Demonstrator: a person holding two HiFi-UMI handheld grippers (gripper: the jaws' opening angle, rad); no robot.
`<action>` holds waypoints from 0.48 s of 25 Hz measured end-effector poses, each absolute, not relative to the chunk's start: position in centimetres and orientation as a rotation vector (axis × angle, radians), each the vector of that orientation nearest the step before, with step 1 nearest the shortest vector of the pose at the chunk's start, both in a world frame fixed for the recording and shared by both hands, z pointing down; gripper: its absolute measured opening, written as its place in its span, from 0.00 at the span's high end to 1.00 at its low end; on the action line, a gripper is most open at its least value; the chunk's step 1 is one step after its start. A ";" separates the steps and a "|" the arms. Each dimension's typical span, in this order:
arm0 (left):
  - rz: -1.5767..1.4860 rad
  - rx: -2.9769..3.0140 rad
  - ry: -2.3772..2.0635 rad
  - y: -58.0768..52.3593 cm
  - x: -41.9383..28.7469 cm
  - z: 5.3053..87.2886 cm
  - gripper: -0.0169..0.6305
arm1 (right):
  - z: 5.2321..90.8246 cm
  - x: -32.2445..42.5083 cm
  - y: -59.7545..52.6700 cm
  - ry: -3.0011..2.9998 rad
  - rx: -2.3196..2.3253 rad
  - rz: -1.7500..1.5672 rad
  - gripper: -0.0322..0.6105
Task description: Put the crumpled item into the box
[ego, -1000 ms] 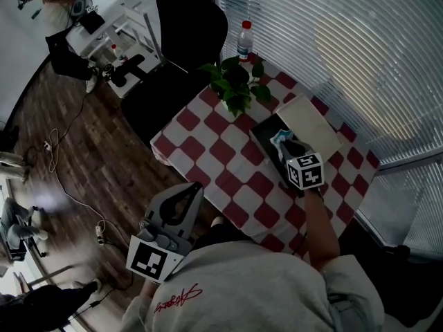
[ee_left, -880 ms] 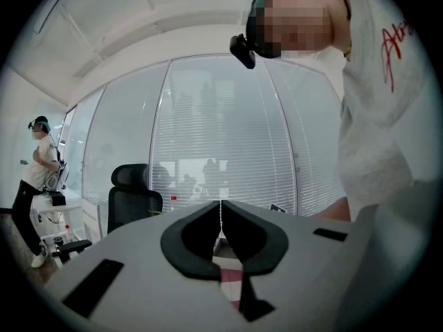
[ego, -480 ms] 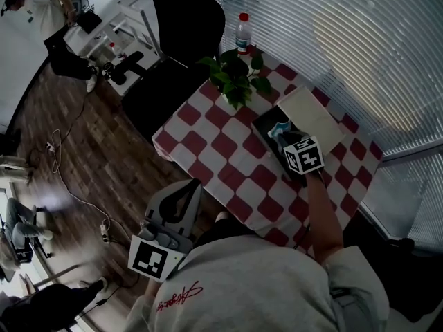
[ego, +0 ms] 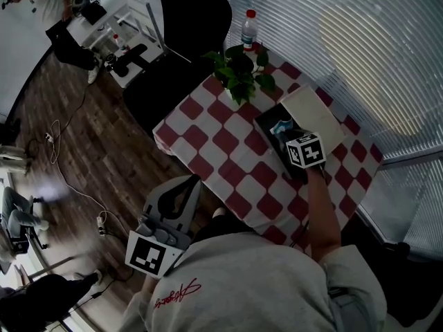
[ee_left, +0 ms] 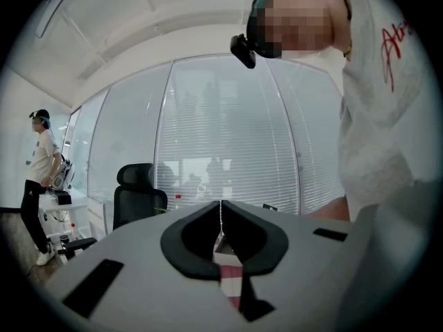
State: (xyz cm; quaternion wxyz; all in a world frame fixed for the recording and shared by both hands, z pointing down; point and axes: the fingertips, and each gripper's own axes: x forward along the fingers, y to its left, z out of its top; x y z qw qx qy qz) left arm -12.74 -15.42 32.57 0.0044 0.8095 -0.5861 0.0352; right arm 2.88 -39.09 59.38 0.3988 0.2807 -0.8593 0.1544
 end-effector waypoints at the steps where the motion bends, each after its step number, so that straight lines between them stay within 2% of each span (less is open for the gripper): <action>1: 0.107 2.534 -1.838 -15.4 -12.8 32.6 0.94 | 59.4 2.9 -39.1 -2.169 0.708 0.388 0.88; 12: 0.099 2.524 -1.844 -15.4 -13.2 32.7 0.94 | 60.1 2.3 -38.9 -2.115 0.660 0.372 0.88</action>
